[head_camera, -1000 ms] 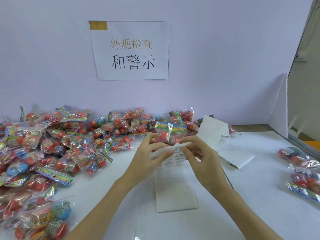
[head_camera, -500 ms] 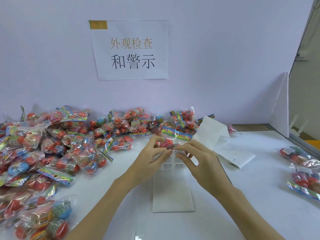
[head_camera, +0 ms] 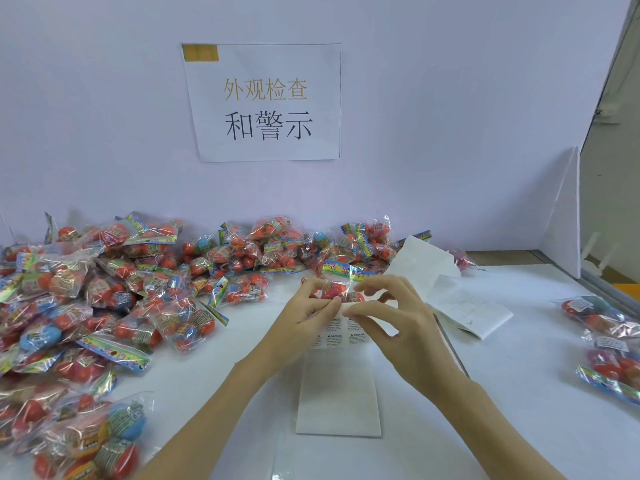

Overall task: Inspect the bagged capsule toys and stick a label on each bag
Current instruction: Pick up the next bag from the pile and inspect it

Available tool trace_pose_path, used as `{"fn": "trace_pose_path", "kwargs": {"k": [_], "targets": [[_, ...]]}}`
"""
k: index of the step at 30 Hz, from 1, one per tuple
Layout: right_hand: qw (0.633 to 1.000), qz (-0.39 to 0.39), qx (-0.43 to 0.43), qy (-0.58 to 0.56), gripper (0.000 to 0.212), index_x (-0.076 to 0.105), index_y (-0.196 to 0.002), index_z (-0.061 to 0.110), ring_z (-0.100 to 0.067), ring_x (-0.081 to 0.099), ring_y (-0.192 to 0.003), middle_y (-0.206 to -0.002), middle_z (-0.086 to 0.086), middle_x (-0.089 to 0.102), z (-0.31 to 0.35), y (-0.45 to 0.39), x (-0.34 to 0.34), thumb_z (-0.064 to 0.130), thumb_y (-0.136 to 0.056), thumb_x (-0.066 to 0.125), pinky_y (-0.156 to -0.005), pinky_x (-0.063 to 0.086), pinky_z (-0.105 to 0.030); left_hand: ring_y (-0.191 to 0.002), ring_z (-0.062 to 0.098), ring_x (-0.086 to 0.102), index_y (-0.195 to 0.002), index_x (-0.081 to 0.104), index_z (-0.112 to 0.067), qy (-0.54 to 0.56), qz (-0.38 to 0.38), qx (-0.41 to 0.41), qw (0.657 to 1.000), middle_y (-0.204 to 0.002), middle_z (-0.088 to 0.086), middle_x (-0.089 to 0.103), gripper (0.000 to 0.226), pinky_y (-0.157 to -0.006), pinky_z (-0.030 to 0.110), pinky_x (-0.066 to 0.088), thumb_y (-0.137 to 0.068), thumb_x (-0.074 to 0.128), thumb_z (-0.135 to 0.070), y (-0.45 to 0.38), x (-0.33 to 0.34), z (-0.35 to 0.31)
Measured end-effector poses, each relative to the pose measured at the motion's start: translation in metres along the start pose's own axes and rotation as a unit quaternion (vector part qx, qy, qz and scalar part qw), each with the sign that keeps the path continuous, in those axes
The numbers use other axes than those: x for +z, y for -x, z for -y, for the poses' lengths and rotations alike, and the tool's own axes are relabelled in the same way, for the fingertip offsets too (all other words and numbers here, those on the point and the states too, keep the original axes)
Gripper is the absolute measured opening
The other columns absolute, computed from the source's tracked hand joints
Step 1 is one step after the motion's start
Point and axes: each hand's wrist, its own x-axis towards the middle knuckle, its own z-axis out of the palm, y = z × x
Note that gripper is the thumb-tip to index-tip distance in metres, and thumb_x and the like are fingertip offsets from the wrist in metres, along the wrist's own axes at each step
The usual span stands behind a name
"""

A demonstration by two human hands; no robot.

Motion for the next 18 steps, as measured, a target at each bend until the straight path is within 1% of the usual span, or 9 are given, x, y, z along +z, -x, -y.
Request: {"fn": "trace_pose_path", "kwargs": {"k": [3, 4, 5, 7, 9, 11, 13, 16, 18], "targets": [[0.992, -0.065, 0.046, -0.103, 0.015, 0.078, -0.103, 0.022, -0.017, 0.066, -0.107, -0.115, 0.004, 0.067, 0.010, -0.005, 0.001, 0.010, -0.095, 0.076, -0.087, 0.049, -0.021, -0.091, 0.008, 0.057, -0.075, 0.076, -0.022, 0.038, -0.031, -0.035, 0.998, -0.120, 0.005, 0.054, 0.043, -0.077, 0.018, 0.044, -0.107, 0.051, -0.035, 0.001, -0.003, -0.010], [0.984, -0.086, 0.073, -0.139, 0.016, 0.076, -0.102, 0.024, -0.019, 0.067, -0.104, -0.112, 0.006, 0.068, 0.011, -0.007, 0.000, 0.010, -0.096, 0.073, -0.085, 0.050, -0.022, -0.086, 0.007, 0.059, -0.076, 0.075, -0.025, 0.074, -0.047, -0.053, 0.995, -0.118, 0.006, 0.057, 0.044, -0.072, 0.013, 0.044, -0.107, 0.048, -0.039, 0.000, -0.004, -0.012], [0.975, -0.097, 0.107, -0.167, 0.018, 0.074, -0.102, 0.026, -0.019, 0.067, -0.100, -0.108, 0.008, 0.069, 0.011, -0.008, -0.001, 0.009, -0.097, 0.070, -0.082, 0.052, -0.024, -0.086, 0.007, 0.061, -0.083, 0.077, -0.020, 0.103, -0.068, -0.066, 0.990, -0.116, 0.006, 0.061, 0.048, -0.070, 0.012, 0.046, -0.107, 0.043, -0.043, -0.001, -0.005, -0.013], [0.957, -0.097, 0.182, -0.204, 0.025, 0.071, -0.102, 0.028, -0.020, 0.067, -0.094, -0.102, 0.007, 0.072, 0.008, -0.008, -0.002, 0.005, -0.101, 0.064, -0.081, 0.055, -0.030, -0.086, 0.010, 0.061, -0.096, 0.082, -0.011, 0.130, -0.112, -0.060, 0.983, -0.115, 0.005, 0.062, 0.059, -0.072, 0.020, 0.050, -0.110, 0.035, -0.043, -0.005, -0.012, -0.011], [0.941, -0.090, 0.236, -0.224, 0.031, 0.072, -0.102, 0.030, -0.017, 0.066, -0.088, -0.096, 0.007, 0.072, 0.003, -0.008, -0.005, 0.001, -0.102, 0.060, -0.079, 0.056, -0.029, -0.084, 0.012, 0.059, -0.101, 0.084, -0.019, 0.135, -0.149, -0.029, 0.979, -0.111, 0.005, 0.057, 0.041, -0.072, 0.025, 0.053, -0.110, 0.046, -0.031, -0.006, -0.018, -0.008], [0.927, -0.093, 0.263, -0.249, 0.037, 0.075, -0.102, 0.034, -0.013, 0.064, -0.080, -0.089, 0.008, 0.070, 0.001, -0.009, -0.009, 0.000, -0.102, 0.060, -0.074, 0.053, -0.021, -0.082, 0.015, 0.061, -0.107, 0.082, -0.029, 0.115, -0.164, 0.005, 0.980, -0.110, 0.006, 0.059, 0.028, -0.069, 0.019, 0.052, -0.106, 0.058, -0.014, -0.006, -0.023, -0.007], [0.915, -0.085, 0.283, -0.274, 0.039, 0.077, -0.106, 0.037, -0.011, 0.065, -0.077, -0.086, 0.006, 0.070, 0.002, -0.011, -0.010, 0.001, -0.102, 0.061, -0.072, 0.052, -0.017, -0.078, 0.016, 0.063, -0.116, 0.078, -0.034, 0.119, -0.156, 0.022, 0.980, -0.115, 0.005, 0.063, 0.035, -0.070, 0.019, 0.054, -0.103, 0.062, -0.006, -0.006, -0.022, -0.005], [0.895, -0.064, 0.309, -0.314, 0.036, 0.075, -0.121, 0.027, -0.015, 0.069, -0.077, -0.084, 0.000, 0.073, 0.003, -0.010, -0.007, 0.000, -0.100, 0.064, -0.074, 0.054, -0.020, -0.090, 0.020, 0.071, -0.131, 0.069, -0.033, 0.148, -0.131, 0.046, 0.979, -0.137, -0.015, 0.063, 0.043, -0.077, 0.036, 0.063, -0.103, 0.061, -0.002, -0.007, -0.015, -0.006], [0.891, -0.055, 0.321, -0.317, 0.035, 0.071, -0.124, 0.023, -0.019, 0.073, -0.078, -0.085, -0.003, 0.076, 0.004, -0.009, -0.004, 0.000, -0.098, 0.066, -0.074, 0.055, -0.023, -0.094, 0.025, 0.076, -0.136, 0.065, -0.035, 0.166, -0.115, 0.045, 0.978, -0.140, -0.017, 0.062, 0.049, -0.077, 0.036, 0.064, -0.101, 0.063, -0.001, -0.007, -0.012, -0.008]]}}
